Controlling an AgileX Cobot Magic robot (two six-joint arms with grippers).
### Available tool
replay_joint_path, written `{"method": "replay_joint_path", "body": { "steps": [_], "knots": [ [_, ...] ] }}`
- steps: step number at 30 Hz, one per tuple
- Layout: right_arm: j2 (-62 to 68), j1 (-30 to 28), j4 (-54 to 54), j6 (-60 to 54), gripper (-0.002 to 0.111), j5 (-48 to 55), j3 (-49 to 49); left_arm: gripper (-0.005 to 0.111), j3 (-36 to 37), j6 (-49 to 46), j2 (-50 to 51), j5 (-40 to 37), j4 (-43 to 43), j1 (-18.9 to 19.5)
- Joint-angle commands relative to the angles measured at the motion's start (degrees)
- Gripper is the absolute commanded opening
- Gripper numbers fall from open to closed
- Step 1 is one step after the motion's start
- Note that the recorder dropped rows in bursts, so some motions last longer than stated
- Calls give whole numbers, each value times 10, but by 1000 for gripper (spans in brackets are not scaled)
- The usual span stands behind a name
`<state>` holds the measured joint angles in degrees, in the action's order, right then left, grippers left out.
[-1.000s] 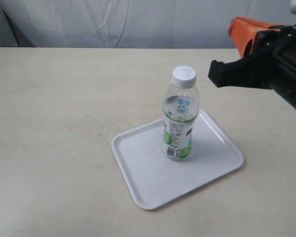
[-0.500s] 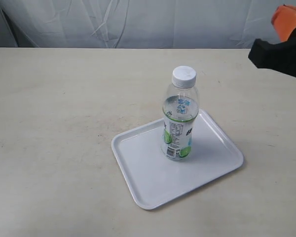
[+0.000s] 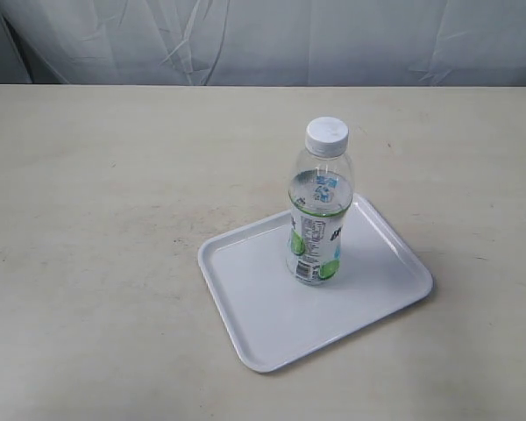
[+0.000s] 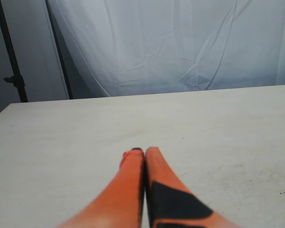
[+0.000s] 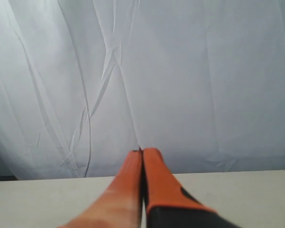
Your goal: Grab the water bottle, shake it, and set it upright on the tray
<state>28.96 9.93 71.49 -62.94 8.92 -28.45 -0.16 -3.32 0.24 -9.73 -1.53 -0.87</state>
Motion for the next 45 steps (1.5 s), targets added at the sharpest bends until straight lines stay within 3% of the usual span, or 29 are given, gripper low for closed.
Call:
{"method": "replay_joint_path", "body": {
  "steps": [1,6,12,17,31,45],
  "knots": [
    [-24,-82,-28,-3,0,124,3,2,2,2,-2,8,2,-4],
    [-7,-95,-76,55,0,151,32,2,2,2,-2,8,2,-4],
    [-53,-106,-485,457,0,145,81,2,2,2,-2,8,5,-4],
    [-110,-105,-681,658,0,132,132,2,2,2,-2,6,5,-4],
    [-223,-105,-736,659,0,88,249,2,2,2,-2,6,5,-4],
    [-258,-105,-731,658,0,85,284,2,2,2,-2,6,5,-4]
  ]
}}
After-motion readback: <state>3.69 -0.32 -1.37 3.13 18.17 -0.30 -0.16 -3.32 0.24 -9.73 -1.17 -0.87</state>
